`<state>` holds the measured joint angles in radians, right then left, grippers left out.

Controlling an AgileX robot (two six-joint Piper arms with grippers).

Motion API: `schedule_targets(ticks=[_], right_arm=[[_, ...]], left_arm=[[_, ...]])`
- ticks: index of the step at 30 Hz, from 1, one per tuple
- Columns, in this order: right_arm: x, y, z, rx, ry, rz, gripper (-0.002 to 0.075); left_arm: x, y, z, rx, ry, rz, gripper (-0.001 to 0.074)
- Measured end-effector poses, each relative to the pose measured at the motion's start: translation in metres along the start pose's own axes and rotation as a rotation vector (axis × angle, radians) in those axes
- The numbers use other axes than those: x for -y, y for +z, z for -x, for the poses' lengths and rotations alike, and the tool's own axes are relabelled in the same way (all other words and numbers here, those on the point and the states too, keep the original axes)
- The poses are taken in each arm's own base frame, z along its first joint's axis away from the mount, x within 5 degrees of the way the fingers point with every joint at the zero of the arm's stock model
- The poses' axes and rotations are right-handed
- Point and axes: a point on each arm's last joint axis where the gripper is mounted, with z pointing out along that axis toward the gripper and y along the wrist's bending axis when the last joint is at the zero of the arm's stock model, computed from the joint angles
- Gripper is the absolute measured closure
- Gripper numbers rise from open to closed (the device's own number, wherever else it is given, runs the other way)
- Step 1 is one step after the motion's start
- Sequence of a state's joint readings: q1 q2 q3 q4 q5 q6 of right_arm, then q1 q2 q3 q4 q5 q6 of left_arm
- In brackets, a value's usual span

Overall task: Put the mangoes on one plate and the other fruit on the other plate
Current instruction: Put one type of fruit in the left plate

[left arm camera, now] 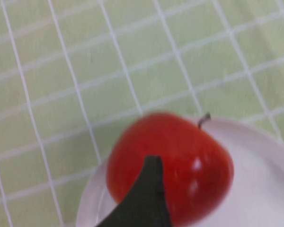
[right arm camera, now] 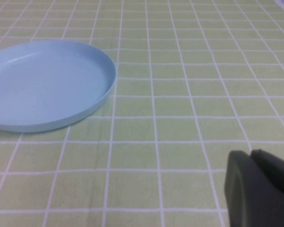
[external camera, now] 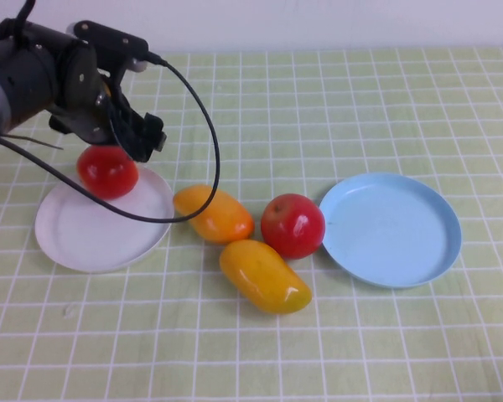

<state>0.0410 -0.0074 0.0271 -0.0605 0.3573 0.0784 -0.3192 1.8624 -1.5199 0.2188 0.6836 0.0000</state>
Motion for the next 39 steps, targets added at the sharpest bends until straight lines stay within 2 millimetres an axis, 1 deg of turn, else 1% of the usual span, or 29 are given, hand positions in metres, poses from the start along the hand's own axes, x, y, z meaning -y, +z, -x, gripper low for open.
schedule_targets(ticks=[5,10,20,30,36,39], right_arm=[[0.000,0.000,0.000,0.000,0.000,0.000,0.0742],[0.000,0.000,0.000,0.000,0.000,0.000,0.0743],[0.000,0.000,0.000,0.000,0.000,0.000,0.0742],[0.000,0.000,0.000,0.000,0.000,0.000,0.0742],[0.000,0.000,0.000,0.000,0.000,0.000,0.0742],[0.000,0.000,0.000,0.000,0.000,0.000,0.0742]], left_arm=[[0.002,-0.001,-0.011,-0.119,-0.036,-0.022,0.0065],[0.009,-0.001,-0.012,-0.141,-0.100,-0.084,0.0065],[0.048,-0.009,-0.006,-0.120,-0.060,-0.193,0.0065],[0.083,-0.017,0.004,-0.028,0.003,-0.295,0.0065],[0.115,-0.026,0.003,-0.018,0.132,-0.391,0.0065],[0.123,-0.032,0.001,-0.057,0.148,-0.453,0.0065]])
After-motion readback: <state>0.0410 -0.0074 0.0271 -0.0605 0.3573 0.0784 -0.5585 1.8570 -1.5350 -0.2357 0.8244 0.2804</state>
